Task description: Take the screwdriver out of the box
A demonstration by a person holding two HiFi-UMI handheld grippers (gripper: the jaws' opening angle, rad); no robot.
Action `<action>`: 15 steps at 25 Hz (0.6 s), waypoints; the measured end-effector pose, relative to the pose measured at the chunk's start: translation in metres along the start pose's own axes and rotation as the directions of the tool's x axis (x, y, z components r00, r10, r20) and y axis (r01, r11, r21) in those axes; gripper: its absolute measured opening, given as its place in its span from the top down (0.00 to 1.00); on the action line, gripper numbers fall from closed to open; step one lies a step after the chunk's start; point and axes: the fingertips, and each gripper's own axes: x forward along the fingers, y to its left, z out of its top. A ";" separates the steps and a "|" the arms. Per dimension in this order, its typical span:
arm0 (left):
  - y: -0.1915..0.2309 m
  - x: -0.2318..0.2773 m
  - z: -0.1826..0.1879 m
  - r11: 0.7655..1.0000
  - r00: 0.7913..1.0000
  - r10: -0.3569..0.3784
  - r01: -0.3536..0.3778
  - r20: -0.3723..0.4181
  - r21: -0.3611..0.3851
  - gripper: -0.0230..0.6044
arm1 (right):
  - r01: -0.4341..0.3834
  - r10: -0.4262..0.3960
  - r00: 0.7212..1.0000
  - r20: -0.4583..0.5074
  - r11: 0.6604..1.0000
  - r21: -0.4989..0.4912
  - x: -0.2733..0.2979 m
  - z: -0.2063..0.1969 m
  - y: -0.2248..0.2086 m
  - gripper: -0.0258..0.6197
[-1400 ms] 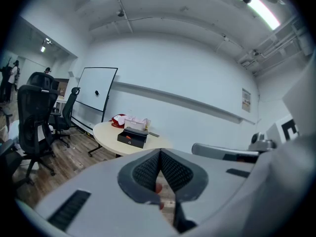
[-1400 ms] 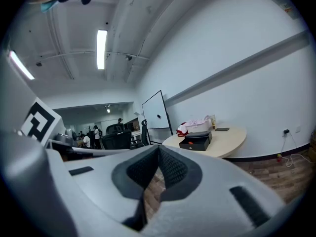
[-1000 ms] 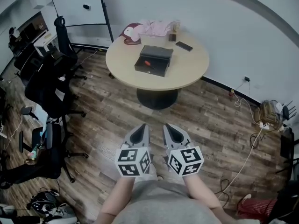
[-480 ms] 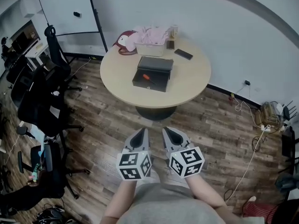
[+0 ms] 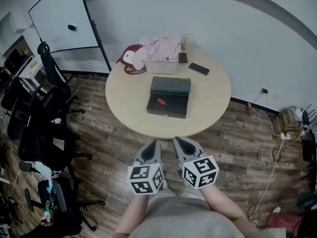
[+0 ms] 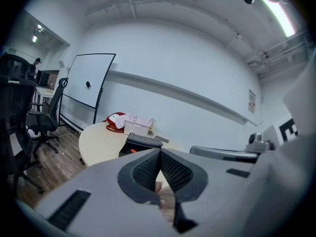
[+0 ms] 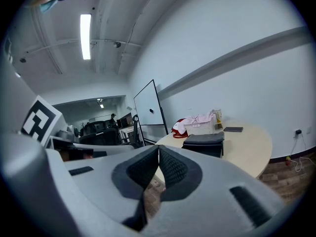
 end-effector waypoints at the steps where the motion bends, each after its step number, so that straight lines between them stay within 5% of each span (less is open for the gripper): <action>1: 0.006 0.007 0.004 1.000 1.000 -0.005 0.005 -0.002 0.001 0.97 | 0.005 -0.005 1.000 0.000 1.000 0.000 0.010 0.002 -0.001 0.96; 15: 0.068 0.082 0.023 0.999 0.998 -0.051 0.051 -0.045 -0.003 0.97 | 0.087 -0.087 0.996 -0.020 0.996 -0.014 0.104 0.012 -0.040 0.96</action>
